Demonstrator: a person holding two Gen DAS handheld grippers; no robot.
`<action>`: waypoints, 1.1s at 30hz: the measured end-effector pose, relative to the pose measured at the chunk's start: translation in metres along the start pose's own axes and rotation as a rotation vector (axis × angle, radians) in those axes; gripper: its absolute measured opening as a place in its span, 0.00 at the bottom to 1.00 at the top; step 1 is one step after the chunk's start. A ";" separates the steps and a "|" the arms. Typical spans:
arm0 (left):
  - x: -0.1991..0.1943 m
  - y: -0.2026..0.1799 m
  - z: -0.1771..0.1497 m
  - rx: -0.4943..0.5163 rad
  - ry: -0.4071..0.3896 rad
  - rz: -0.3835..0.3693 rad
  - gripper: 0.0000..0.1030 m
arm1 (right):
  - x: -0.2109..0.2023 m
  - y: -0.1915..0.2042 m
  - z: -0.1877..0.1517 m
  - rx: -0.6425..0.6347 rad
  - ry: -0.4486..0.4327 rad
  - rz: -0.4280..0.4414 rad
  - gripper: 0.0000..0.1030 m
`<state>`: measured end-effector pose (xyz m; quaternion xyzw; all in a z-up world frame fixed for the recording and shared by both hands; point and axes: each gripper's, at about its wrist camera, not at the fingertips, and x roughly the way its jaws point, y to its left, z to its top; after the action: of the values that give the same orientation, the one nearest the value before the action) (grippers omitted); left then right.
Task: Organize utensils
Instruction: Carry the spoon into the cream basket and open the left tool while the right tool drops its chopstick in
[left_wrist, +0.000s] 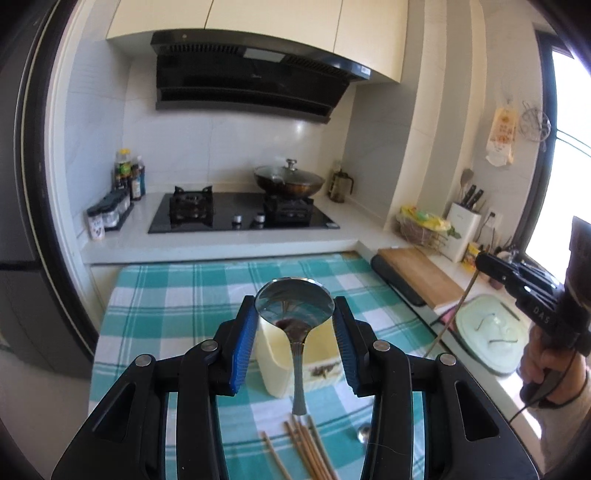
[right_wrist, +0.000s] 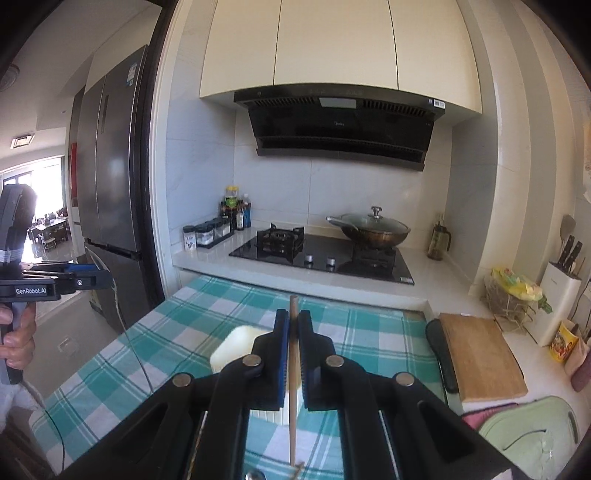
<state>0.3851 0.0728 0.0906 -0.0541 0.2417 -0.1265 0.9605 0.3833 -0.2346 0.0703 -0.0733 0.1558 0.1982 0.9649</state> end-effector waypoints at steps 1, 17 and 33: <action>0.007 -0.001 0.006 -0.003 -0.016 0.010 0.41 | 0.004 0.001 0.009 0.006 -0.024 0.003 0.05; 0.177 0.012 -0.042 -0.122 0.242 0.102 0.40 | 0.149 -0.012 -0.034 0.159 0.137 -0.022 0.05; 0.137 0.035 -0.091 -0.181 0.279 0.090 0.55 | 0.129 -0.041 -0.084 0.299 0.256 -0.032 0.46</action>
<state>0.4658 0.0655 -0.0564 -0.1112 0.3853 -0.0672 0.9136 0.4897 -0.2428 -0.0482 0.0439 0.3038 0.1463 0.9404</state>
